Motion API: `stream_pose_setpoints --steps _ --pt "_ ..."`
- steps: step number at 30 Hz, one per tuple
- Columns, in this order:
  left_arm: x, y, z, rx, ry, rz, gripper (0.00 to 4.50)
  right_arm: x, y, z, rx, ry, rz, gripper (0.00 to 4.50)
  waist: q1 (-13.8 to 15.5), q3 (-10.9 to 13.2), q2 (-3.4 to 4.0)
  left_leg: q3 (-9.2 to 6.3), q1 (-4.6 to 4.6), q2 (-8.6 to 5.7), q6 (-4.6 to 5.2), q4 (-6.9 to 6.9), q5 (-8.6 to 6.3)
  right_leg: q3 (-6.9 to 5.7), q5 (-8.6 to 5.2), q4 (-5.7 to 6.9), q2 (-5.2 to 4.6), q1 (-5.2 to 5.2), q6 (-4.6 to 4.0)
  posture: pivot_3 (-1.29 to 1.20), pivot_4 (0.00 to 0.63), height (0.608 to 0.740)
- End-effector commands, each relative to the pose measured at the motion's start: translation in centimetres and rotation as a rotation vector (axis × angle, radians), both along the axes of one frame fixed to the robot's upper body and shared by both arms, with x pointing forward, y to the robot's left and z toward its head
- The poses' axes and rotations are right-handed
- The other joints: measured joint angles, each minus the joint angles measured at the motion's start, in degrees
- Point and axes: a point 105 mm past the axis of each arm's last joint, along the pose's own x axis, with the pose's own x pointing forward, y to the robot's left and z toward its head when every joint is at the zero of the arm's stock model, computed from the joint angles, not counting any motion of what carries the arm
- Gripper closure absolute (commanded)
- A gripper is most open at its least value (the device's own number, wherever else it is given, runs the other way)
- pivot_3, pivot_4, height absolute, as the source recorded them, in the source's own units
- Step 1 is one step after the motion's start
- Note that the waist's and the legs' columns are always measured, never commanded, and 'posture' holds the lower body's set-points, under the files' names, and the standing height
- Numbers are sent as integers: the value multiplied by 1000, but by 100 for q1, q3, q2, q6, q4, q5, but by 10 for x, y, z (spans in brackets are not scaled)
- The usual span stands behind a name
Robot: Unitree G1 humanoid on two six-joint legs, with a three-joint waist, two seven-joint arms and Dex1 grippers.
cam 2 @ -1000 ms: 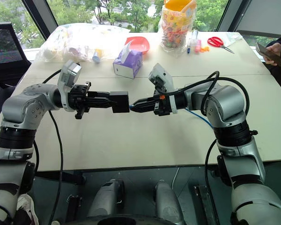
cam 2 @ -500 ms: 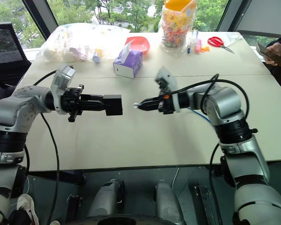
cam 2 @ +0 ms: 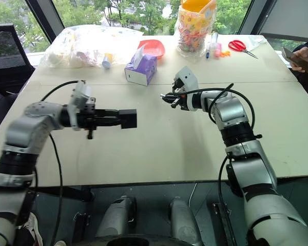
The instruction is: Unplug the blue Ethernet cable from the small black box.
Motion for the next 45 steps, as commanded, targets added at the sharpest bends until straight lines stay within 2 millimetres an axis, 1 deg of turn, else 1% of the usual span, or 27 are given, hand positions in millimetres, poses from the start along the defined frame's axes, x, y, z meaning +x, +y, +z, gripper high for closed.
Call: stream_pose_setpoints --steps 1,2,3,4,6,8,9,12,14,16,20,23,26,29,31,34,39,41,45 --pt "7 -12 0 -8 -80 25 4047 10 -5 17 11 -65 -61 3656 -10 0 0 0 -7 0 1 1 -1 0 2 0 0 -5 4 0 150 735" --pt "9 -16 -1 -16 -89 31 4047 10 -5 15 11 -59 -70 3344 -15 1 1 -1 -12 0 2 1 -1 0 9 1 1 -11 17 0 150 735" --pt "12 -20 -2 -18 -108 52 4047 11 -5 14 10 -57 -77 2785 -18 1 1 -1 -13 1 2 -1 -1 0 10 3 2 -14 18 0 150 735" --pt "16 -23 -3 -18 -129 72 4047 11 -6 14 9 -56 -91 2390 -17 1 3 -2 -12 1 2 -3 -1 0 11 3 4 -14 20 0 150 735" --pt "21 -29 -7 -19 -149 94 4047 13 -13 14 3 -62 -132 1280 -17 1 3 -3 -12 1 2 -3 -1 0 11 4 5 -14 20 0 150 735" --pt "23 -31 -6 -36 -151 98 4047 13 -19 17 3 -73 -164 300 -22 1 3 -2 -12 1 2 -2 -1 0 11 4 4 -14 20 0 150 735" --pt "24 -33 -5 -48 -148 104 4047 13 -22 20 9 -85 -178 44 -25 1 4 -3 -12 1 2 -3 -1 0 11 4 5 -14 21 0 150 735" --pt "30 -37 0 -92 -143 129 4047 13 -34 35 93 -98 -255 44 -21 2 5 -3 -12 1 2 -3 -1 0 12 4 5 -14 22 0 150 735" --pt "34 -39 -3 -95 -146 147 4047 8 -41 39 121 -102 -280 44 -9 2 5 -3 -12 1 2 -3 -1 0 12 4 4 -14 22 0 150 735" --pt "36 -41 -6 -105 -137 160 4047 1 -46 39 140 -97 -304 44 -11 2 5 -5 -12 1 2 -3 -1 -1 12 4 4 -13 23 0 150 735" --pt "38 -40 -22 -110 -118 191 4047 -18 -54 31 178 -68 -355 44 -3 2 5 -6 -12 0 3 -2 -2 -1 12 3 4 -11 23 0 150 735" --pt "40 -33 -35 -106 -105 222 4047 -32 -55 15 160 -40 -368 44 -31 1 6 -6 -13 0 3 -2 -2 -1 12 3 4 -11 23 0 150 735" --pt "40 -27 -44 -110 -90 245 4047 -45 -53 3 162 -13 -375 44 -39 1 7 -7 -10 1 4 -5 -2 -1 12 4 5 -11 23 0 150 735" --pt "41 -22 -49 -109 -74 268 4047 -54 -49 -2 175 2 -377 44 -38 1 7 -9 -10 2 4 -4 -2 -1 12 4 6 -11 22 0 150 735" --pt "41 -19 -50 -117 -59 280 2997 -59 -48 -4 180 7 -380 0 -30 0 8 -8 -10 1 4 -1 -2 -1 12 4 6 -11 22 0 150 735" --pt "42 -13 -52 -115 -54 299 1804 -67 -51 -9 185 24 -388 0 -24 0 7 -9 -10 1 4 2 -2 -1 12 3 5 -8 21 0 150 735" --pt "41 -2 -50 -101 -55 314 13 -76 -56 -15 160 39 -383 0 -16 0 8 -10 -10 1 4 1 -2 -1 11 2 5 -8 20 0 150 735" --pt "40 4 -48 -97 -59 316 13 -80 -57 -15 155 43 -370 0 -19 0 8 -10 -10 1 4 1 -2 -1 11 3 5 -8 20 0 150 735" --pt "36 22 -40 -87 -61 326 13 -94 -54 -11 151 49 -287 0 -31 0 8 -10 -10 2 4 -2 -2 -1 10 2 5 -8 18 0 150 735"
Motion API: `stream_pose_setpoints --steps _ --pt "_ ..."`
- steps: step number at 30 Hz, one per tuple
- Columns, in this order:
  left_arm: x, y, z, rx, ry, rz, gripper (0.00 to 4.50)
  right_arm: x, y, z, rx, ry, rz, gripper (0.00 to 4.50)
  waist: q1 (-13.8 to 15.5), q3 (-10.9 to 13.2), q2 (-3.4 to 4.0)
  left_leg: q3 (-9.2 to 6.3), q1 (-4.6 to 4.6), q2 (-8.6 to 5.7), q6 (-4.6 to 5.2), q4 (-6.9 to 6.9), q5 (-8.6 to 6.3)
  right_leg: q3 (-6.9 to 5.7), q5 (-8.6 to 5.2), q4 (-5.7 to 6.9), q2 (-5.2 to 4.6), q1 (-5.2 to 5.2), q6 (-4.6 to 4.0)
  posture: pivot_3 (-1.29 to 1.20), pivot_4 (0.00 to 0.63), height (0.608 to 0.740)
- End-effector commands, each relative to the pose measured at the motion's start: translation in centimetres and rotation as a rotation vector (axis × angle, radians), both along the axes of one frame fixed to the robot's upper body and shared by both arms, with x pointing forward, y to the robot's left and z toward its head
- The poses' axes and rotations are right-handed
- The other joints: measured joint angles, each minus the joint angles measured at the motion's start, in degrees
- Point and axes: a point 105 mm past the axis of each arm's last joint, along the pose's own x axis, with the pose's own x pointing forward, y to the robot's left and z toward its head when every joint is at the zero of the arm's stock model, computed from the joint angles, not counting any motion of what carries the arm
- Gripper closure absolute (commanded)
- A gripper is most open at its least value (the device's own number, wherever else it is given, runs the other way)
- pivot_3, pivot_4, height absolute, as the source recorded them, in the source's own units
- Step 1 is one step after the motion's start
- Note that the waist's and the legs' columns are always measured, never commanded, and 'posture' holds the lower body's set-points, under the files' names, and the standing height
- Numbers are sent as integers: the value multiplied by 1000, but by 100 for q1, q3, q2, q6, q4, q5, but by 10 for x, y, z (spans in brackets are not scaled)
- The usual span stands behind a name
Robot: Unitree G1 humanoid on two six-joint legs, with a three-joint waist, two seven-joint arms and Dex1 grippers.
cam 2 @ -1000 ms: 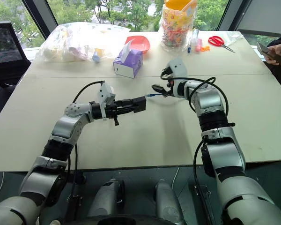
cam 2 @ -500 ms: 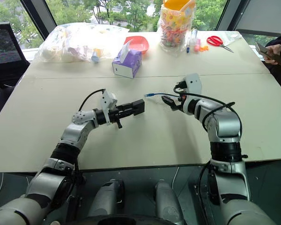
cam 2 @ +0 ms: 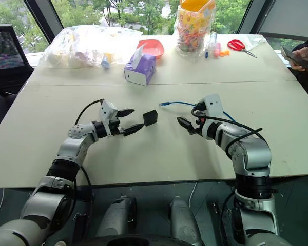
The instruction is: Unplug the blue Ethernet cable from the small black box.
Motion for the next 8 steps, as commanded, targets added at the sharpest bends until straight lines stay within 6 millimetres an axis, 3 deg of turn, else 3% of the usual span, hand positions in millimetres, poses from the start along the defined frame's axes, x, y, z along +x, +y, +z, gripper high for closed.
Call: stream_pose_setpoints --steps 1,8 --pt "-3 17 19 -24 -34 10 13 -14 6 20 18 -64 96 0 -6 0 0 0 0 0 0 -1 0 0 -1 0 0 0 -2 0 150 735" --pt "-14 39 35 6 -24 37 13 -37 10 25 38 -37 234 0 8 0 -1 -2 3 1 0 3 0 -1 -9 -1 -2 5 -17 0 150 735"
